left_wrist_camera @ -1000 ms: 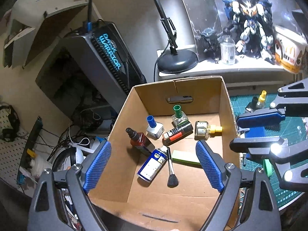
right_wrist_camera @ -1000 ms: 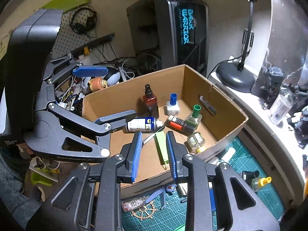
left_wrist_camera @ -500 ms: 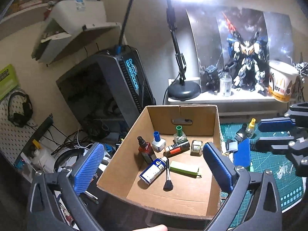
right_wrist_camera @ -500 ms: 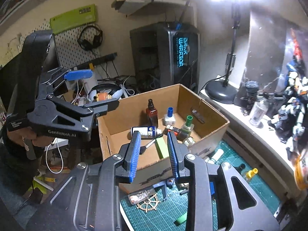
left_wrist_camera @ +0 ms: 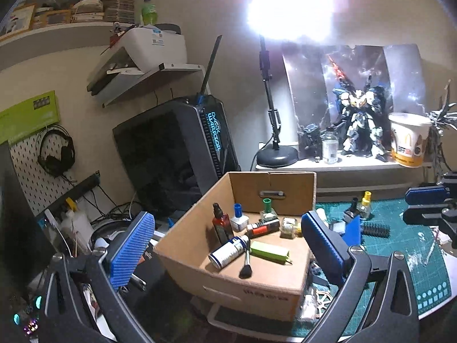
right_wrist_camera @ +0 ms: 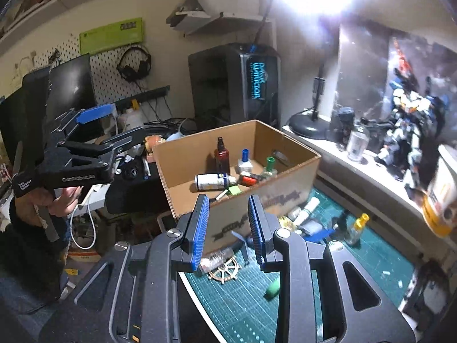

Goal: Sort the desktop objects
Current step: 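Withdraw both open grippers up and away from the box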

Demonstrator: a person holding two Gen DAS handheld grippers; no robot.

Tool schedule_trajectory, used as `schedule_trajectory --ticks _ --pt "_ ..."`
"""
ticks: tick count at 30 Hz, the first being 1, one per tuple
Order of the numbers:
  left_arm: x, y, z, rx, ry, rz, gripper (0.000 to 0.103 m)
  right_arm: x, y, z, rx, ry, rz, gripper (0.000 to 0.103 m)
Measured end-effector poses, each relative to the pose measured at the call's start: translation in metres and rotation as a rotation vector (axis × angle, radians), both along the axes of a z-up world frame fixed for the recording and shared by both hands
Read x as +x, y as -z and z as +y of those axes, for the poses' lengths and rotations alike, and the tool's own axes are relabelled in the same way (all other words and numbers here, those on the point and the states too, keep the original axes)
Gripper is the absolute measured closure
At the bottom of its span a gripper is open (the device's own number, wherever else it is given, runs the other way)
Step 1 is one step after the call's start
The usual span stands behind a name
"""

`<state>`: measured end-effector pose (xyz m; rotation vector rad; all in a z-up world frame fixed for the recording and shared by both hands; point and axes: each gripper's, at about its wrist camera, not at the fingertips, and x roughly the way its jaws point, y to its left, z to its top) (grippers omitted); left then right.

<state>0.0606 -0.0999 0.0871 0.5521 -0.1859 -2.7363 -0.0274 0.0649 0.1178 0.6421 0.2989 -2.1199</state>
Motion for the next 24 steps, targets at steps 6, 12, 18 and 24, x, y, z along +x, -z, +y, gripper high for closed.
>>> schedule_trajectory --ticks 6,12,18,24 --pt "0.026 0.009 0.012 -0.02 -0.011 0.039 0.0 0.029 0.001 0.027 -0.009 0.042 0.028 0.076" --pt "0.047 0.018 0.019 0.0 0.01 0.054 0.0 0.054 -0.003 0.05 -0.041 0.089 0.066 0.076" --pt "0.051 0.022 0.032 -0.024 0.025 0.075 0.0 0.076 -0.007 0.066 -0.049 0.101 0.103 0.075" --pt "0.05 0.026 0.038 -0.016 0.033 0.104 0.0 0.094 -0.014 0.083 -0.054 0.125 0.144 0.072"
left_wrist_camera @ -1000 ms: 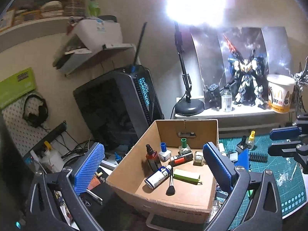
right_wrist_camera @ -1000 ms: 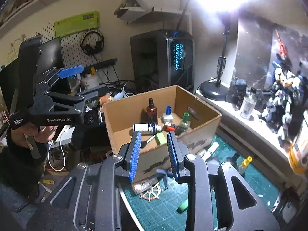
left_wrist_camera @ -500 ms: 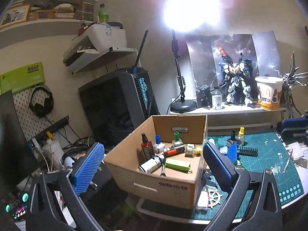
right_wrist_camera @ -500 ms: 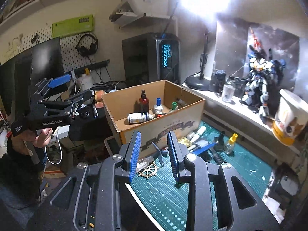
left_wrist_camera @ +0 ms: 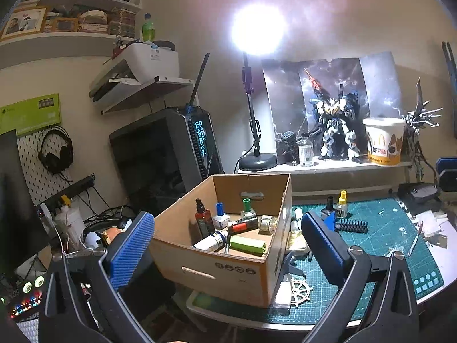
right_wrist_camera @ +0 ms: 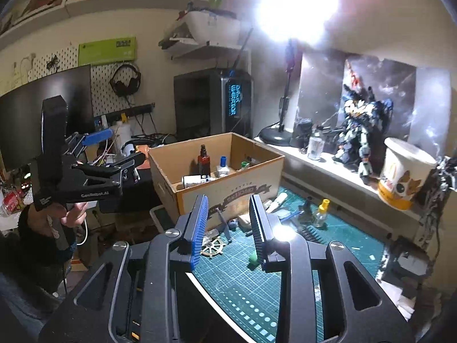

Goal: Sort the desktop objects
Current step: 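Withdraw both open grippers up and away from the box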

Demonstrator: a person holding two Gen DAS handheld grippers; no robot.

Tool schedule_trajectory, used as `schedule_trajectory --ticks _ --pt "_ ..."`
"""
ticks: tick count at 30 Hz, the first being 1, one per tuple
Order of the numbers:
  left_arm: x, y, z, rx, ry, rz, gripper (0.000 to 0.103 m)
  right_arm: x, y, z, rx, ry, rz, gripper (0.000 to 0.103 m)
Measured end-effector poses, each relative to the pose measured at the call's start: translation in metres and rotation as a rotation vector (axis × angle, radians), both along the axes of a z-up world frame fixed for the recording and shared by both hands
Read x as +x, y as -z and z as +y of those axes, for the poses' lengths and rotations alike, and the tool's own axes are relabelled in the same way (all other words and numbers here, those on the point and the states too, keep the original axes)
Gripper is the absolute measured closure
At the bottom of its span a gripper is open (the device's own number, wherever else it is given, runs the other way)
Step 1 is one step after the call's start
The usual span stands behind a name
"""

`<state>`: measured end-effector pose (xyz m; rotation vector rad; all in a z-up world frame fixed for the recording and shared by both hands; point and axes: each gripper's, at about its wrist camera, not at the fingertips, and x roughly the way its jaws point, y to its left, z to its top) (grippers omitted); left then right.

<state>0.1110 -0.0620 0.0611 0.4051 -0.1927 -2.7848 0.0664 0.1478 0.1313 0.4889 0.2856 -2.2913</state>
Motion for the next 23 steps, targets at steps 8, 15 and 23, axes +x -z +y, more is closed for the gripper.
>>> schedule_trajectory --ticks 8,15,23 --pt "-0.001 0.005 -0.002 -0.01 -0.011 0.008 0.0 0.017 -0.005 -0.002 0.011 0.006 0.041 0.071" --pt "-0.001 0.004 -0.005 0.0 -0.022 0.011 0.0 0.025 -0.003 -0.013 0.031 -0.003 0.036 0.071" --pt "0.0 0.003 -0.012 0.024 -0.024 0.001 0.0 0.018 0.004 -0.017 0.035 0.052 -0.033 0.071"
